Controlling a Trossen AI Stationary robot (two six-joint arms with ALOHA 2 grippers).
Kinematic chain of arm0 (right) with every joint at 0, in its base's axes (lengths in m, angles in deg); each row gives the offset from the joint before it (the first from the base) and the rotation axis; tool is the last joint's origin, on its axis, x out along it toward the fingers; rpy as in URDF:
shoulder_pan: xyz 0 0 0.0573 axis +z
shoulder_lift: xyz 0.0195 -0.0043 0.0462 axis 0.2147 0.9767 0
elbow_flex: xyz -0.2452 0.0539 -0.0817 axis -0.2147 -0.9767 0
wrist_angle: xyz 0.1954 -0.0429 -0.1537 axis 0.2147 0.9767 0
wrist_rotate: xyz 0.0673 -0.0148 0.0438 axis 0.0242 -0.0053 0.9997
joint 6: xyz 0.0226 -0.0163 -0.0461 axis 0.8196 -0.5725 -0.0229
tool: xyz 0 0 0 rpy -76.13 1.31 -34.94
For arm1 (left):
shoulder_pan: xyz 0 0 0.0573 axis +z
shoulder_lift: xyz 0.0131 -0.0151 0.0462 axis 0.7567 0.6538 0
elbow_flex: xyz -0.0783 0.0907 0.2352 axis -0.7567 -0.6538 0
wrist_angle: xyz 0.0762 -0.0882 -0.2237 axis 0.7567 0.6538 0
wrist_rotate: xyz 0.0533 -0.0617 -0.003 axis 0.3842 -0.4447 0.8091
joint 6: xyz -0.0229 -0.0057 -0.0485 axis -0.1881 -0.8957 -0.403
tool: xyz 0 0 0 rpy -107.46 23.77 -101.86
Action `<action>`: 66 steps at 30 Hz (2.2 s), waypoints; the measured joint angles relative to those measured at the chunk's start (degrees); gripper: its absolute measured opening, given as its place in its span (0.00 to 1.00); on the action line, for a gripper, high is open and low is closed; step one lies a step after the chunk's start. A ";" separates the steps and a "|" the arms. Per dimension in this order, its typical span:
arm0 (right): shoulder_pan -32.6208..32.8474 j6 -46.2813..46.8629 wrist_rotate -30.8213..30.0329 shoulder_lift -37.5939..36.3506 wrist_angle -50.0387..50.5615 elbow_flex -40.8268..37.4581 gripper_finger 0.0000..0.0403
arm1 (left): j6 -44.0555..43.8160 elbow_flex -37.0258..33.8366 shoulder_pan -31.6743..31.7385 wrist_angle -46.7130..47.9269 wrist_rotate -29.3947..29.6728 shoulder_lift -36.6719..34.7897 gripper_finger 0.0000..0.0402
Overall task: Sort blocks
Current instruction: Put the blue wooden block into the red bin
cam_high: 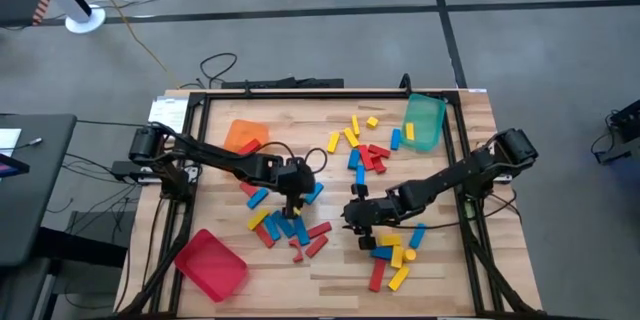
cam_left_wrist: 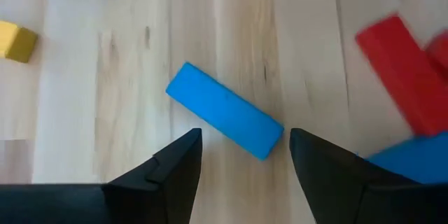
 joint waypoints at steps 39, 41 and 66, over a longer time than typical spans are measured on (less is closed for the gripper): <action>-0.89 1.23 -3.19 0.00 10.62 0.00 0.42 | -6.45 8.85 -1.71 -5.28 11.76 12.34 0.61; -2.04 1.34 -4.32 0.00 13.56 0.00 0.42 | -6.53 9.44 -1.79 -5.35 10.43 12.30 0.63; -4.31 4.15 -0.28 -1.81 18.57 -0.02 0.42 | -10.10 10.02 -0.07 -12.24 8.02 18.15 0.67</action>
